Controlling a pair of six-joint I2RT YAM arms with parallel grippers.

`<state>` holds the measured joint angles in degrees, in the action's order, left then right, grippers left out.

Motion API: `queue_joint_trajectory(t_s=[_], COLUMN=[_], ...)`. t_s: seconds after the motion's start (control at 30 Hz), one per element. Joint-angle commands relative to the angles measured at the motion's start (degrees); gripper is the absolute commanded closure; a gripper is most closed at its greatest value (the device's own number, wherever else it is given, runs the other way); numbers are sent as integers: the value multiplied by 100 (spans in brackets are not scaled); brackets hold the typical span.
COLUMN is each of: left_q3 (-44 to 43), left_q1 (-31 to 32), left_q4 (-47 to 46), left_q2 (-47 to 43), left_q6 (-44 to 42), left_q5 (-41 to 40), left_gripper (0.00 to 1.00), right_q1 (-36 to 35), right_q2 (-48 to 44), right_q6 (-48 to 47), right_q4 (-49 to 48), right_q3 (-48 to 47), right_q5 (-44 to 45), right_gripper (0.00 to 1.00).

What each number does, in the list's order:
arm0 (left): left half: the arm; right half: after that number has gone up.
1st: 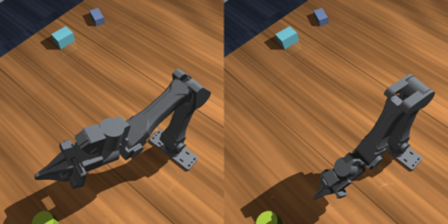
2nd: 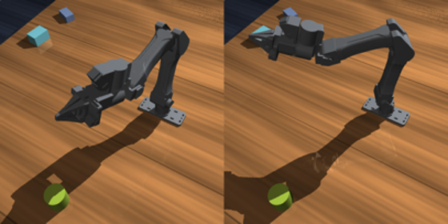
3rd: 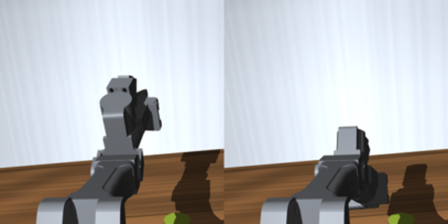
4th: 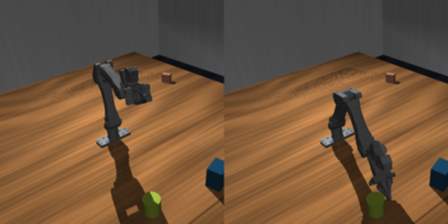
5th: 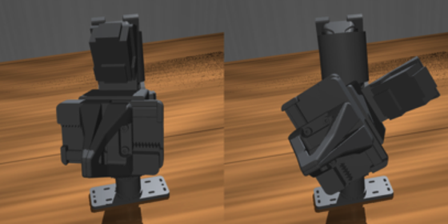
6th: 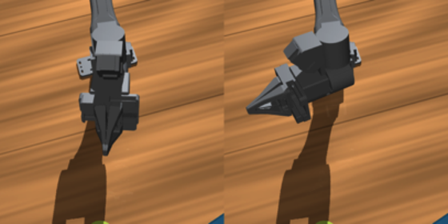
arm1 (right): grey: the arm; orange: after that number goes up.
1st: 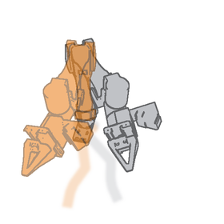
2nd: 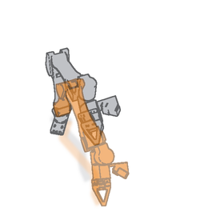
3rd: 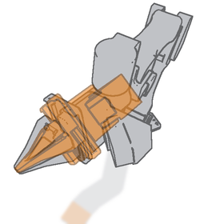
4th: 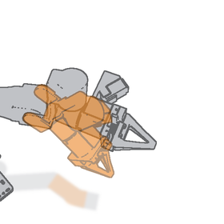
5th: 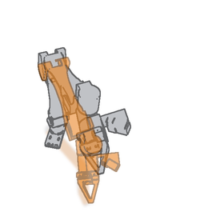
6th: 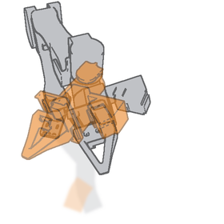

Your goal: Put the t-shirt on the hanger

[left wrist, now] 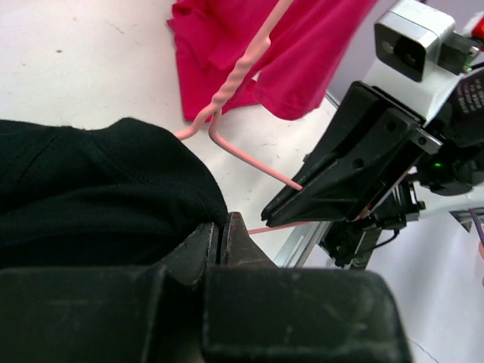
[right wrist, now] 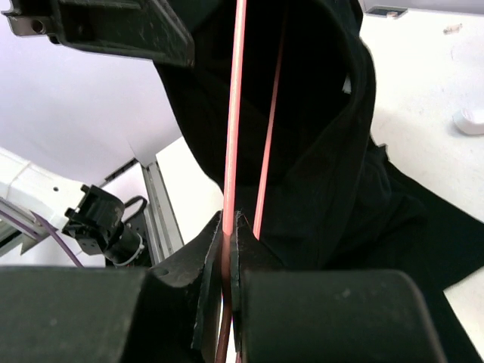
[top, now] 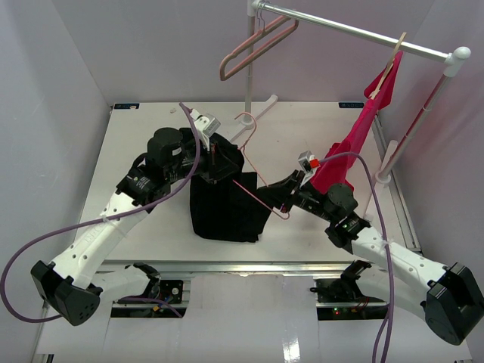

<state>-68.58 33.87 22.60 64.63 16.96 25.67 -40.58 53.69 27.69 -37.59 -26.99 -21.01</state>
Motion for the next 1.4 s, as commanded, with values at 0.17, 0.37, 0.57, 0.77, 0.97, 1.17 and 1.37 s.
queue_joint_trajectory(t_s=[0.17,0.37,0.57,0.77,0.97,1.17,1.37], left_q3=[-625,-1423,-2019,-2704,-3411,-3607,-3487], left_q1=[23,23,23,23,188,639,905], left_q4=[789,1537,2284,2955,3283,3888,4367], left_q2=[-208,-156,-301,246,951,1217,1315], left_q6=[-376,-800,-1674,-3093,-4259,-4782,-5107], left_q5=[365,883,-269,-991,-903,-486,-475], left_gripper=[15,4,16,43,39,30,32], right_q1=[-18,-13,-20,-13,-12,-20,-20], right_q2=[-731,-1279,-1913,-2436,-2463,-2300,-2257], right_q6=[-121,-142,-57,-10,-75,-133,-182], right_q4=[-2216,-2534,-2697,-2547,-2373,-2235,-2101], right_q3=[981,1545,2151,2436,2397,2298,2226], right_q5=[496,641,654,394,139,-156,-219], right_gripper=[92,92,92,92,92,92,92])
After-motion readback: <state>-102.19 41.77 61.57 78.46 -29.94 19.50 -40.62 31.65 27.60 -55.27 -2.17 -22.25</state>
